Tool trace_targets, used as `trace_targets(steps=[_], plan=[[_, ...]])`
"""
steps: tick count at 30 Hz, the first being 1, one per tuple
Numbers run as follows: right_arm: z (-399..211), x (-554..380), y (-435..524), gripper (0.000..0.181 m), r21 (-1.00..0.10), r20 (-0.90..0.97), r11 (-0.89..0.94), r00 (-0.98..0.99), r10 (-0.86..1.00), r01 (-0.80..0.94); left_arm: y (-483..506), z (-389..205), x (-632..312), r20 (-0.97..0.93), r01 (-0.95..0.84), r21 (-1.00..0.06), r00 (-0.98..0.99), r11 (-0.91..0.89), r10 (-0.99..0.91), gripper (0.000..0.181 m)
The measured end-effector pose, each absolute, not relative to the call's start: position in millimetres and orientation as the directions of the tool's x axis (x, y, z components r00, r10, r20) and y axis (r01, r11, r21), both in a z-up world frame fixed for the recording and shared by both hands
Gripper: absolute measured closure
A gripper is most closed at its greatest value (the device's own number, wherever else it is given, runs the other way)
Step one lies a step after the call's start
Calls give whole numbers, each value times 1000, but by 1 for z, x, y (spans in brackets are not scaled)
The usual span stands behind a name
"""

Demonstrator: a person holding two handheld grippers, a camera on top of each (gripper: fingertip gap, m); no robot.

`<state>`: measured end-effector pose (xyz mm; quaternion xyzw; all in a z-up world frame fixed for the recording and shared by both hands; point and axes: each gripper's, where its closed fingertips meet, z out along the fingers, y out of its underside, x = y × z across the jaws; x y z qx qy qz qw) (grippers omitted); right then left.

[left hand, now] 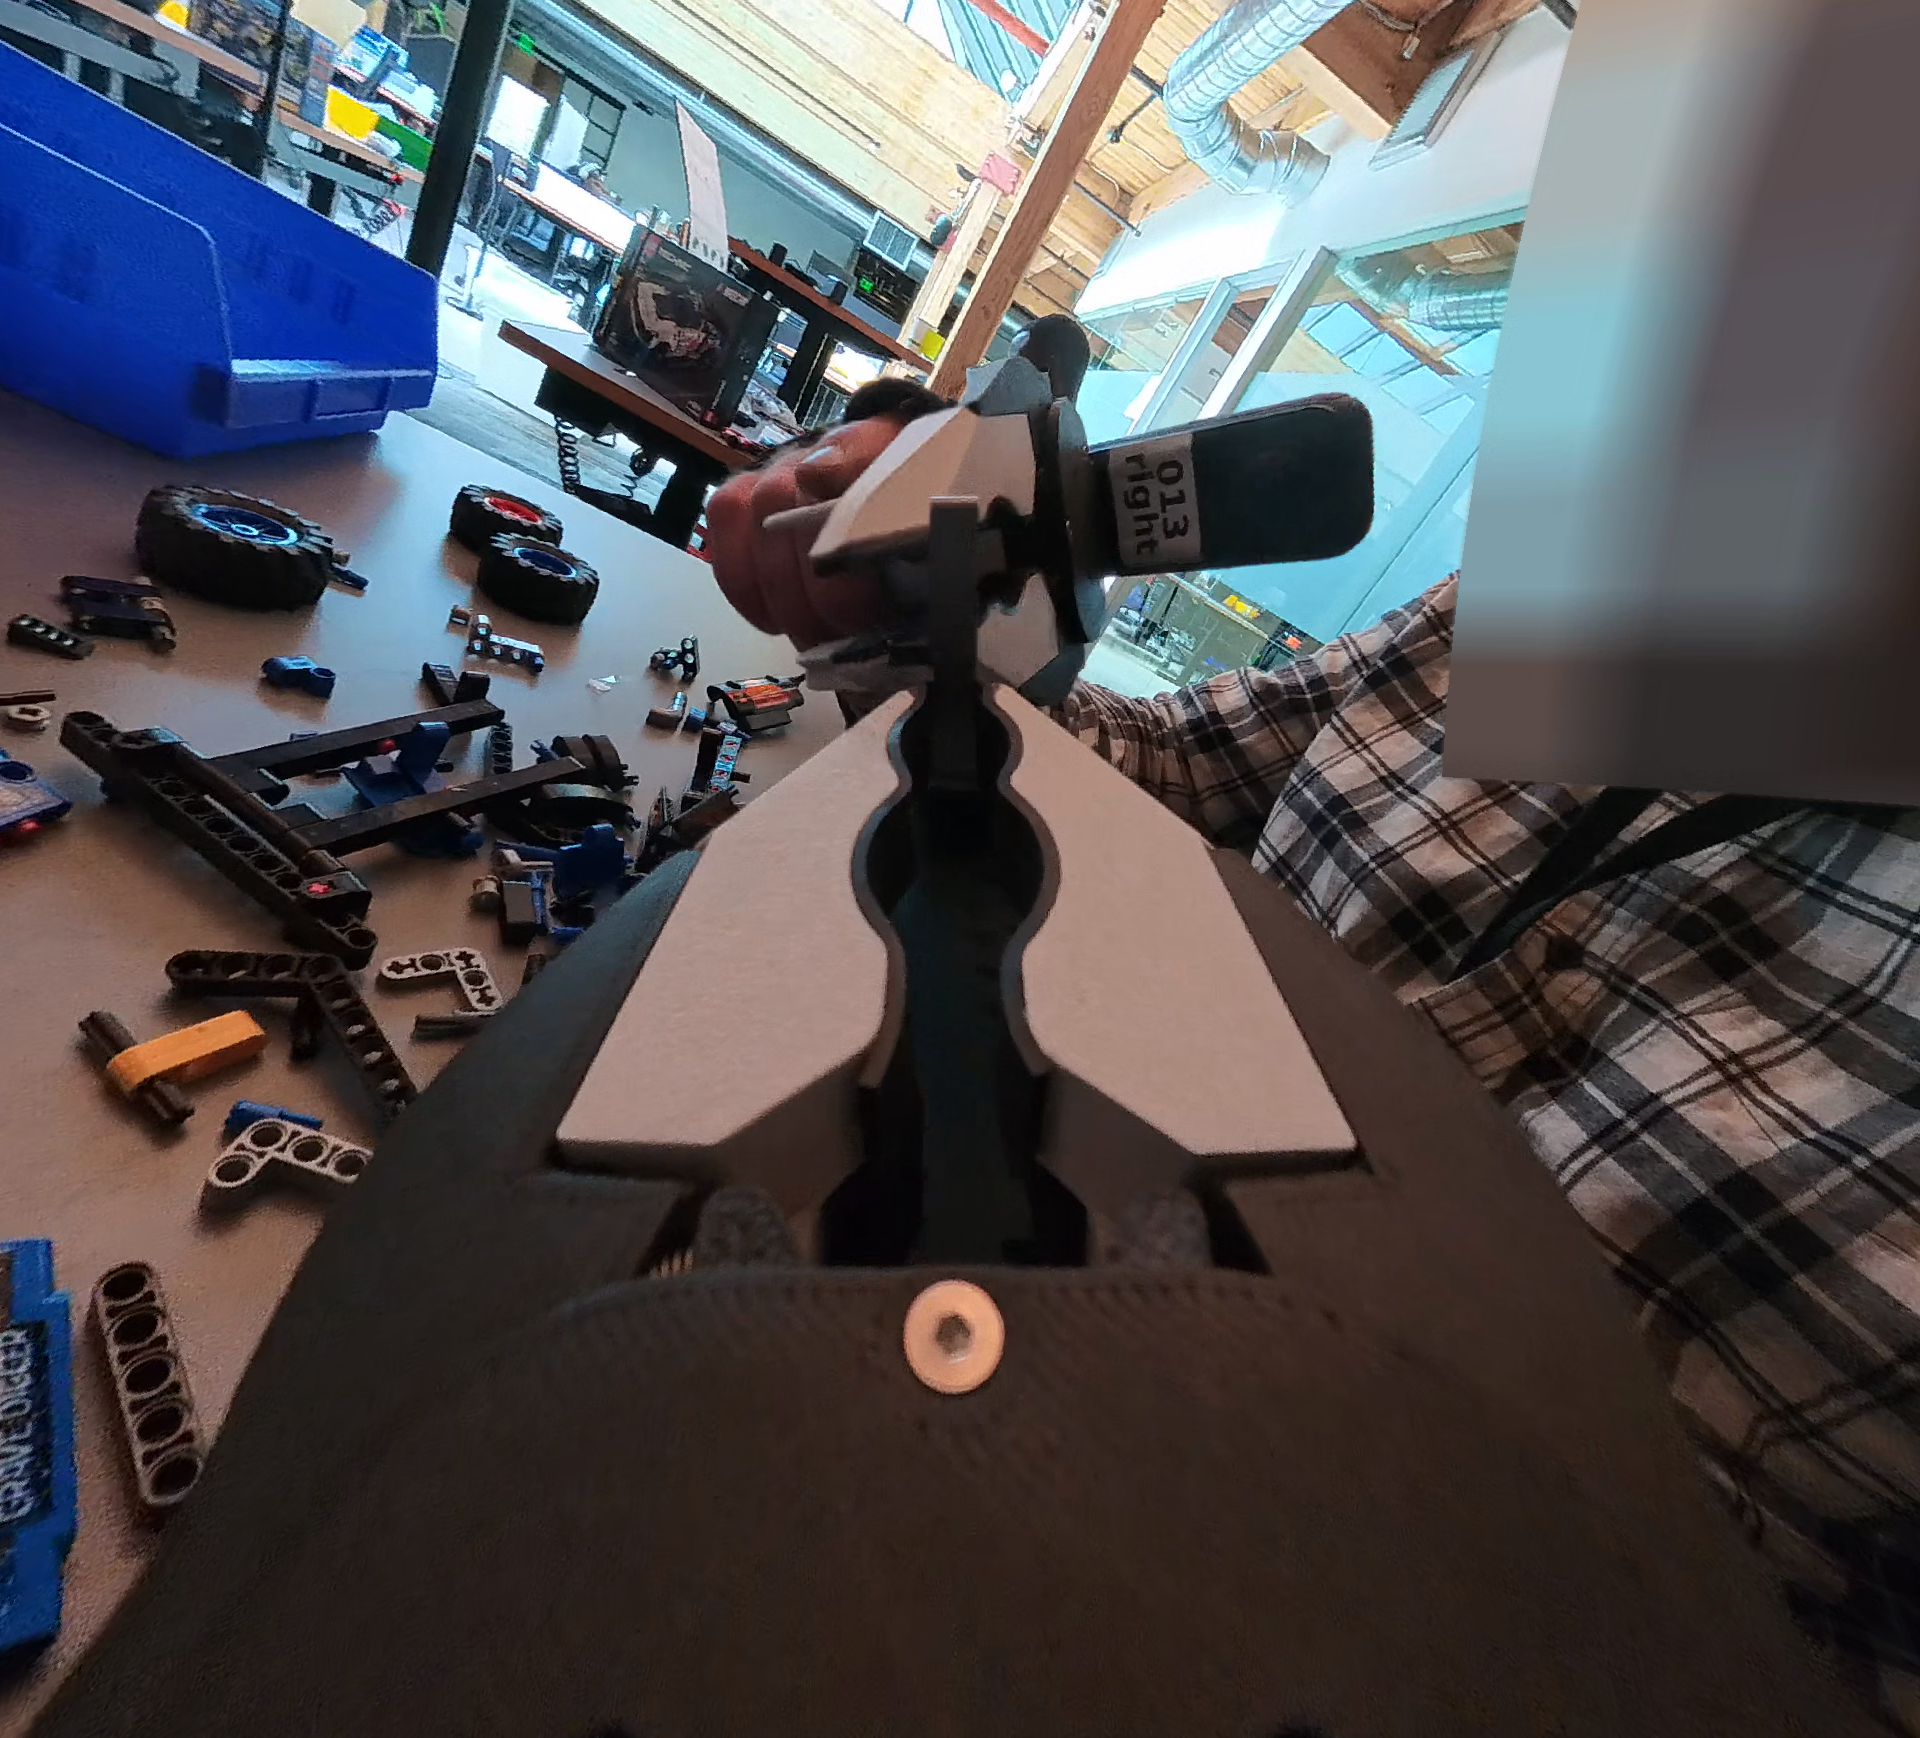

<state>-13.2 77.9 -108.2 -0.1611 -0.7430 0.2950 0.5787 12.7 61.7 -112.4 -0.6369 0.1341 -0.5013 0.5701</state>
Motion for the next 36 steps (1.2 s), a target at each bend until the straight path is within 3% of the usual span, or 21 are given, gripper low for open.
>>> trace_targets(steps=[1,5,17,21,30,36], plan=[[-109,-13,77,169,-617,770,780,-285,571,-105,61,-112,14,483,399,-862,459,-313,-746,176],[-112,-9,66,181,-581,795,800,-314,519,-149,57,-111,18,490,397,-856,420,-330,-764,176],[-109,2,55,178,-588,788,776,-374,488,-226,49,-112,22,544,413,-814,300,-408,-783,176],[-111,5,57,166,-603,772,766,-404,491,-220,45,-110,27,513,391,-833,287,-390,-809,176],[-116,7,45,176,-576,784,786,-425,454,-223,38,-109,34,513,375,-831,228,-411,-828,176],[-117,5,51,181,-620,744,765,-439,503,-174,45,-115,33,519,360,-835,267,-416,-812,175]])
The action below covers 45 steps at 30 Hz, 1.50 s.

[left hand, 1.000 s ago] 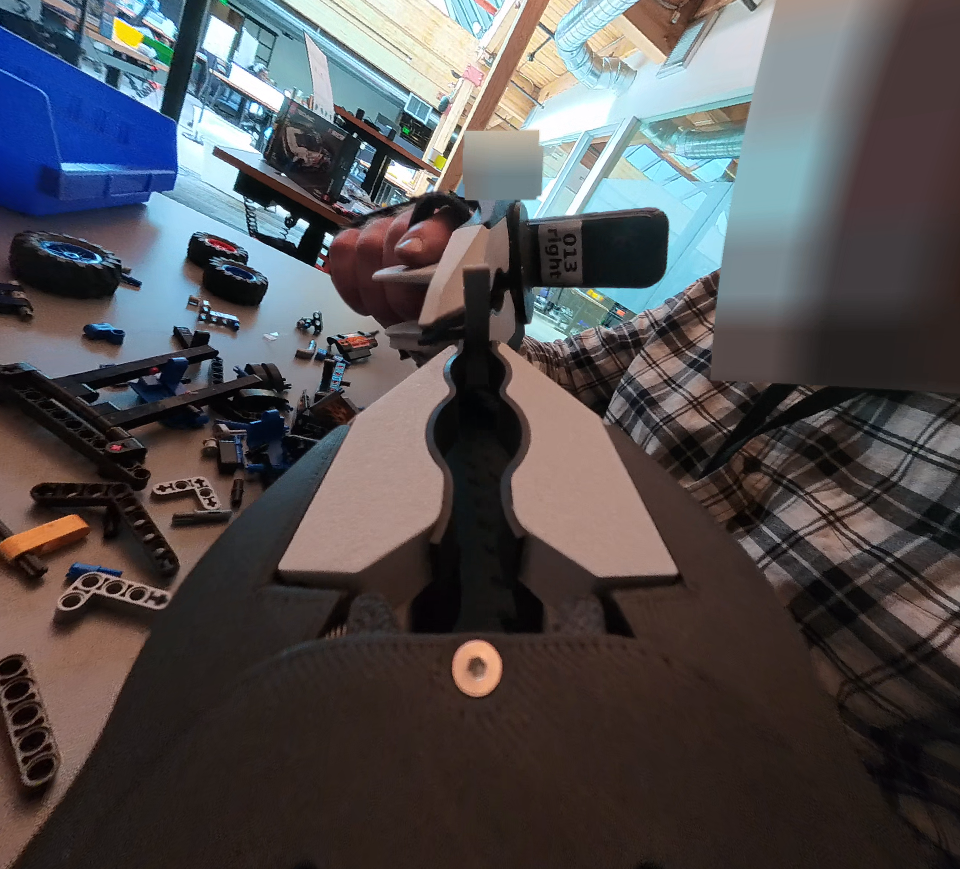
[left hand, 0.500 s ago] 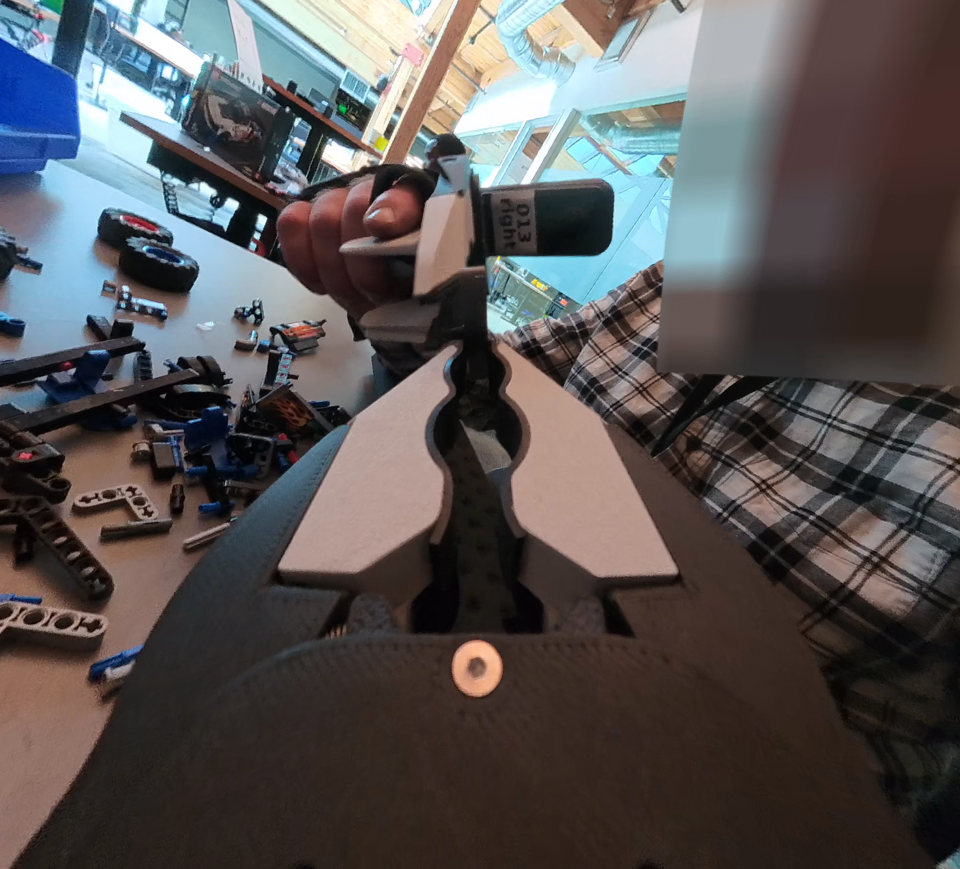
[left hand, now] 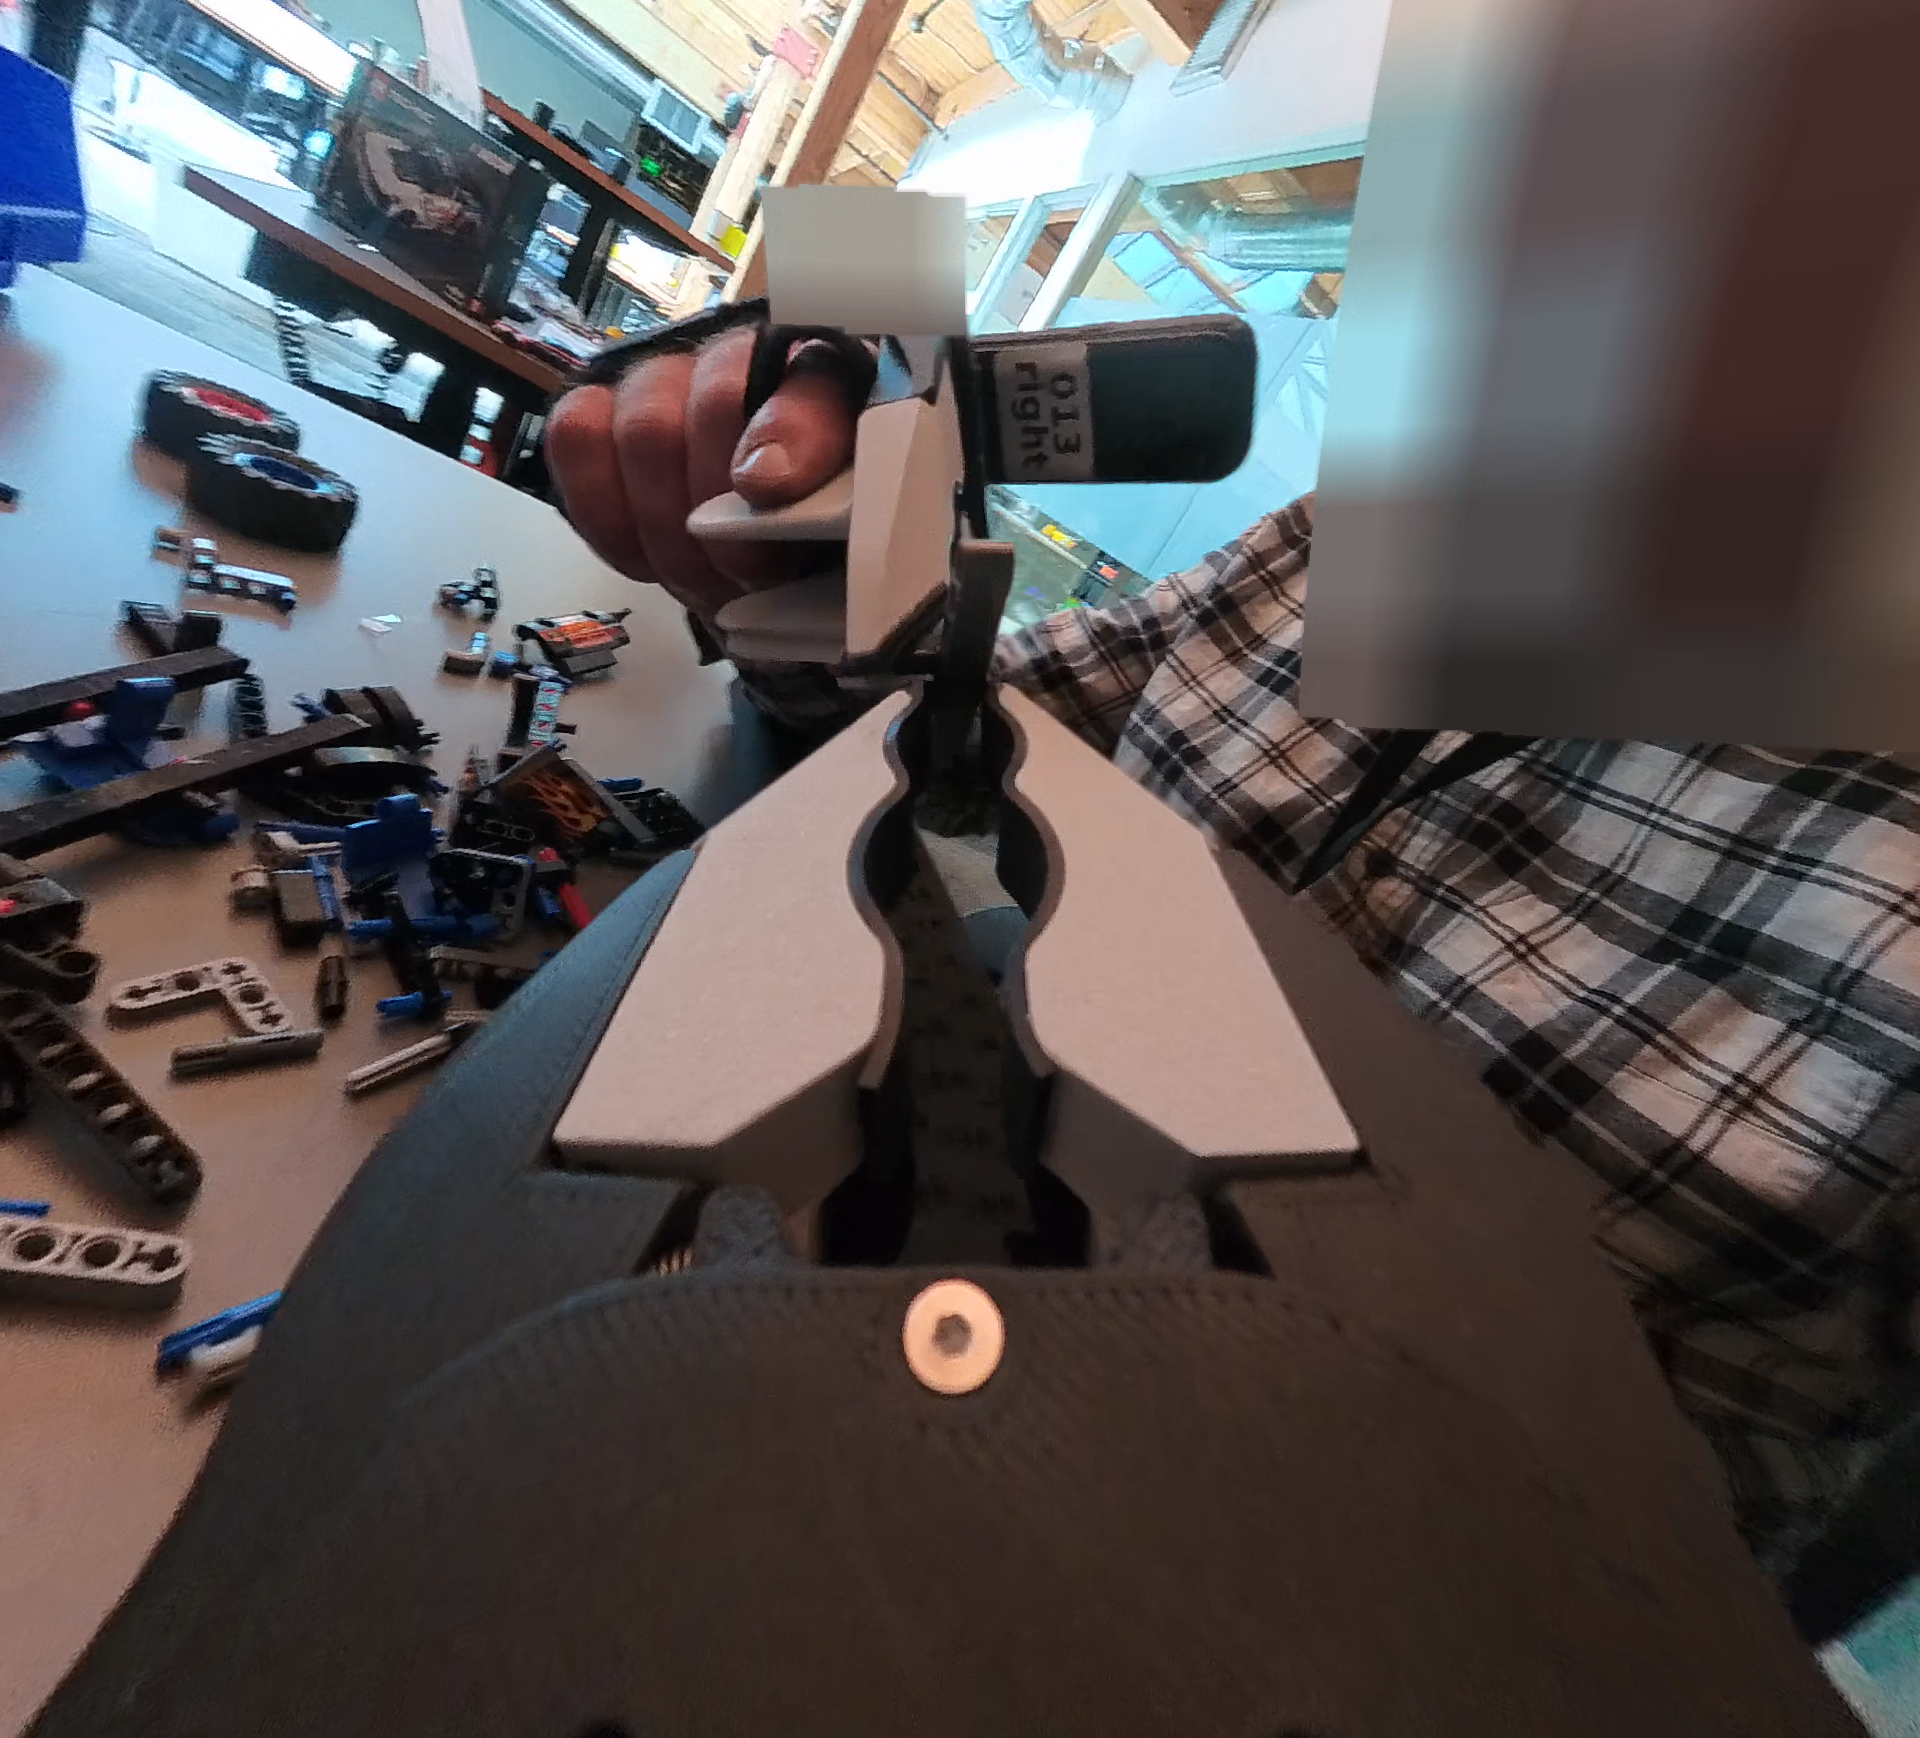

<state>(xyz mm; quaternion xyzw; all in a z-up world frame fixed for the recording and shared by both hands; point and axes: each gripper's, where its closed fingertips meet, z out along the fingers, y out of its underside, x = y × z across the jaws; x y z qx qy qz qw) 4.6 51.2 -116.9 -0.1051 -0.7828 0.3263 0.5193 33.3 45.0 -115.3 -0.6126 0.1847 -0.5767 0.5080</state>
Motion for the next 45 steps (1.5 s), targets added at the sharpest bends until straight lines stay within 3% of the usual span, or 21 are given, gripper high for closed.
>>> trace_targets(steps=[7,8,10,13,15,18,22,28,32,35,38,41,43,45], plan=[[-129,-10,84,181,-565,769,825,-371,521,-13,71,-134,14,428,280,-904,568,-325,-703,157],[-131,-10,88,181,-565,766,825,-367,527,3,72,-132,12,408,273,-913,594,-302,-694,159],[-136,-12,93,181,-549,768,835,-371,521,36,78,-138,6,352,219,-935,679,-281,-644,181],[-145,-12,92,181,-588,717,807,-425,552,56,82,-156,-8,306,138,-939,758,-316,-576,181],[-154,-11,97,181,-640,639,762,-482,599,100,76,-167,-12,242,30,-932,793,-361,-559,172],[-169,-7,106,181,-670,561,726,-535,632,155,62,-191,-24,53,-214,-873,852,-438,-522,156],[-185,-7,112,181,-688,480,690,-571,666,225,53,-216,-52,-95,-336,-765,903,-549,-419,144],[-205,-9,116,181,-629,485,727,-590,645,277,42,-253,-88,-323,-496,-537,868,-682,-378,150],[-205,-9,113,181,-635,483,726,-596,641,265,45,-259,-82,-311,-501,-538,865,-677,-393,175],[-201,-10,109,181,-665,464,701,-592,659,259,46,-257,-83,-340,-530,-526,848,-665,-406,176],[-192,-9,104,176,-736,406,634,-595,693,236,51,-235,-60,-174,-406,-706,894,-580,-414,176],[-170,-7,94,171,-853,286,486,-613,737,187,53,-181,-23,105,-127,-913,845,-388,-524,176],[-156,-4,86,167,-902,235,408,-637,734,138,48,-143,-3,251,85,-957,724,-278,-642,176],[-139,-1,81,163,-910,305,413,-619,724,33,48,-126,6,365,240,-931,609,-275,-704,177]])
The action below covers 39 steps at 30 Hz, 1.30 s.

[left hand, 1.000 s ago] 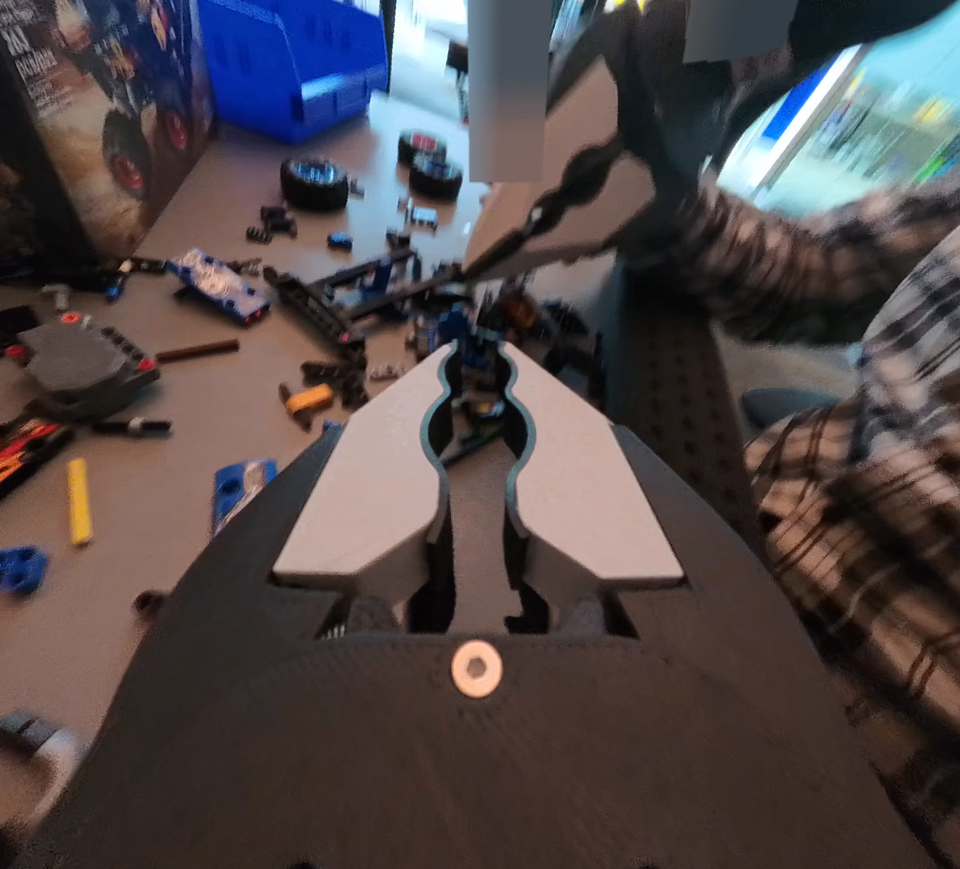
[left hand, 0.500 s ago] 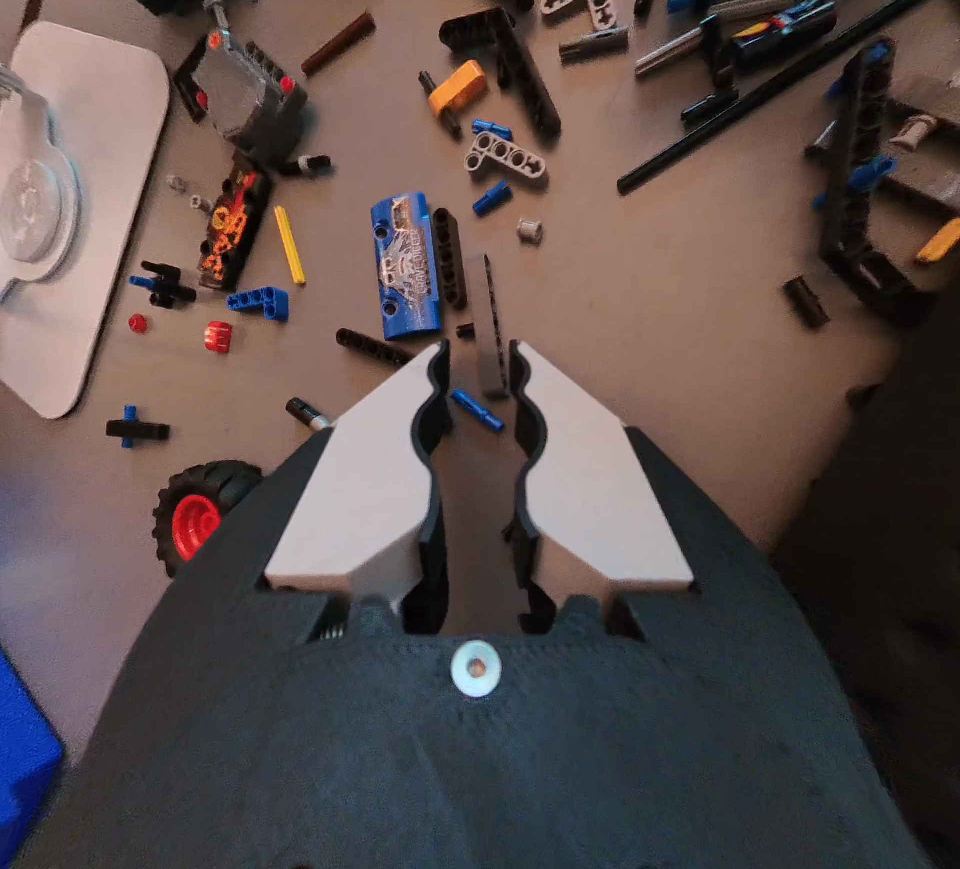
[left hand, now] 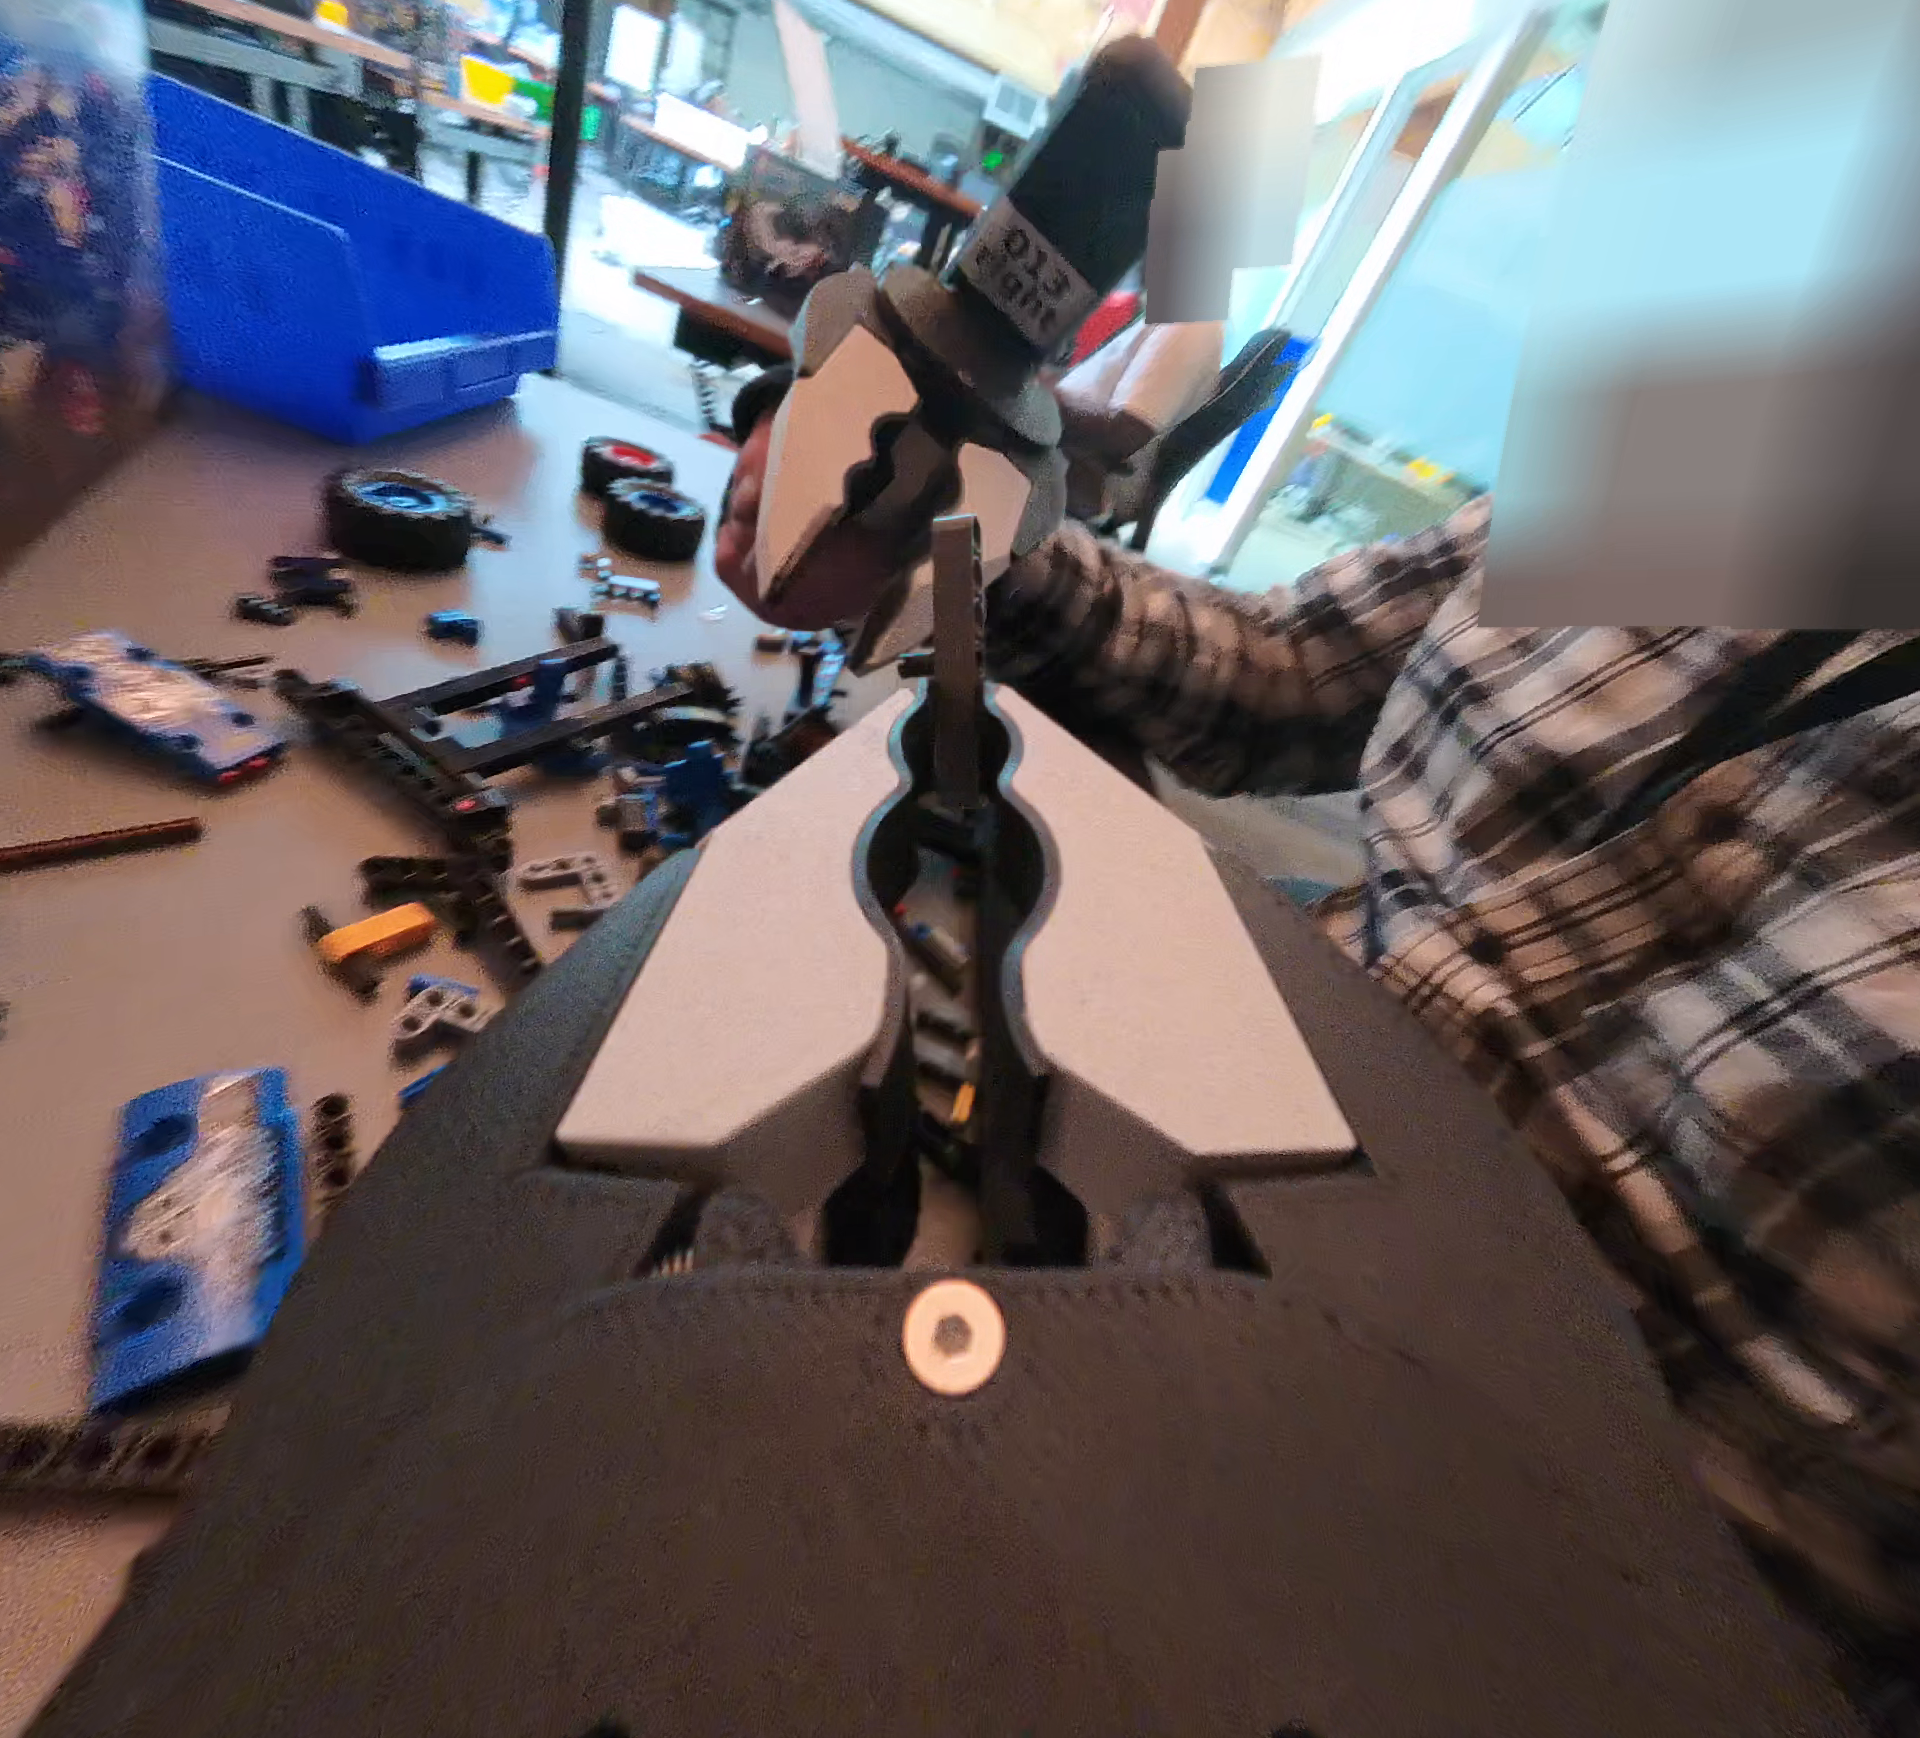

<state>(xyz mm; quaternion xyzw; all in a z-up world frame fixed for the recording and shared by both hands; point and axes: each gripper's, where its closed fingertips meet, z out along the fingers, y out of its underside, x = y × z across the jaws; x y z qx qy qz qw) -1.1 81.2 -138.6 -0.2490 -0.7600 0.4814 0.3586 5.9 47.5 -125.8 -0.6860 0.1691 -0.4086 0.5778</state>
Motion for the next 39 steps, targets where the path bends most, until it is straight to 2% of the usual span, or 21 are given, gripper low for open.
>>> trace_targets(steps=[6,15,18,20,22,25,28,30,35,39], plan=[[-112,2,60,166,-838,513,529,-520,683,-132,57,-106,11,466,424,-864,471,-270,-749,176],[-102,0,62,180,-861,489,491,-474,732,-130,59,-97,16,498,488,-824,382,-288,-778,176],[-104,-1,67,181,-858,490,502,-460,741,-107,63,-99,13,485,474,-839,426,-269,-764,176],[-106,-3,70,181,-853,494,515,-448,746,-82,70,-103,7,429,413,-885,543,-215,-722,162],[-111,-6,75,181,-842,500,537,-435,748,-44,74,-105,1,290,284,-951,688,-121,-665,155],[-120,-11,80,181,-829,503,560,-426,752,9,81,-109,-8,2,-12,-1000,856,-25,-517,161],[-123,-14,86,181,-818,513,574,-405,757,38,84,-113,-9,-140,-164,-986,885,-16,-445,172],[-124,-15,88,181,-820,504,570,-404,763,54,84,-117,-8,-175,-208,-978,881,-28,-440,178],[-126,-16,84,181,-809,515,584,-403,756,61,85,-123,-4,-194,-239,-970,869,-44,-455,159],[-127,-16,83,181,-801,527,596,-402,748,59,86,-125,-1,-264,-306,-951,864,-32,-429,175]])
